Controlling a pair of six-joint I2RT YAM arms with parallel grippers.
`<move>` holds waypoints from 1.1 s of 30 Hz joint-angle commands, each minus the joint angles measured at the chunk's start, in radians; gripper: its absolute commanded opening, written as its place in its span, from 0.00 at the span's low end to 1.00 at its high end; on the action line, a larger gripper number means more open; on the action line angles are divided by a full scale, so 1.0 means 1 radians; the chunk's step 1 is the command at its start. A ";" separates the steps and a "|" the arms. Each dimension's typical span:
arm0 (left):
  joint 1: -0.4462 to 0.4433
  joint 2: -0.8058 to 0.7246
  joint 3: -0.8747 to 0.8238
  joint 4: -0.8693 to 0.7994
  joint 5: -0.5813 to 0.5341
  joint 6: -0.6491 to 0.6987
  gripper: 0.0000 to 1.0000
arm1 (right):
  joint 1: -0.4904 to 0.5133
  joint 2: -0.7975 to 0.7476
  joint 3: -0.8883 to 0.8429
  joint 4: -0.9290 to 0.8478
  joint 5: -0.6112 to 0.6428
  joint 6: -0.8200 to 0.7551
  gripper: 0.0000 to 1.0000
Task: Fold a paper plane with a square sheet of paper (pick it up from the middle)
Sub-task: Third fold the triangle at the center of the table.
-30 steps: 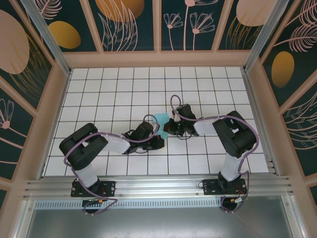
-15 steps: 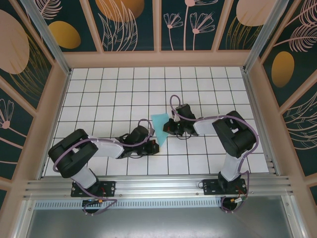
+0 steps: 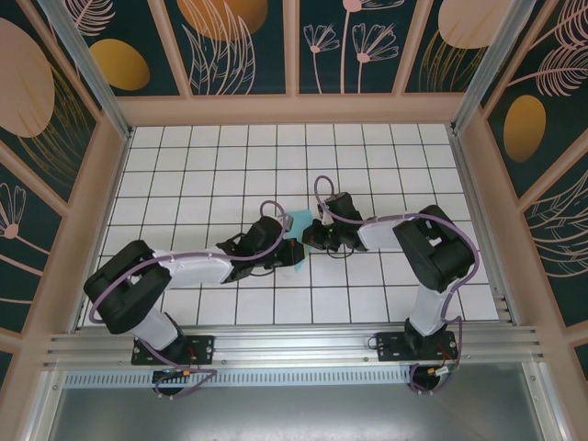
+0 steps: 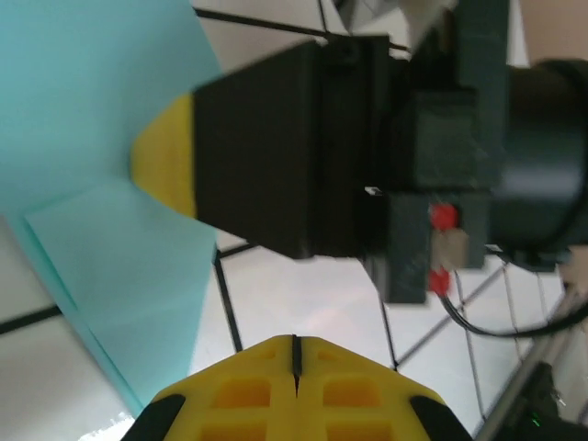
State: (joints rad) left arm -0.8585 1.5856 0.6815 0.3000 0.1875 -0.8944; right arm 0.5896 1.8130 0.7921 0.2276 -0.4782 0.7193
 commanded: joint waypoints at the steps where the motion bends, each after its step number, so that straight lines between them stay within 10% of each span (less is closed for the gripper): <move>1: -0.006 0.042 0.011 -0.057 -0.110 0.027 0.00 | 0.011 0.034 0.004 -0.061 0.061 0.002 0.05; 20: -0.005 0.180 0.020 -0.121 -0.178 0.071 0.00 | 0.006 -0.217 -0.018 -0.110 0.064 -0.008 0.10; 33: -0.006 0.201 0.043 -0.153 -0.164 0.111 0.00 | 0.045 -0.111 -0.096 0.023 -0.009 0.040 0.07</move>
State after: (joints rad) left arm -0.8623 1.7359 0.7246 0.2523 0.0395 -0.8177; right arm 0.6216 1.6642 0.7040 0.1917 -0.4599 0.7422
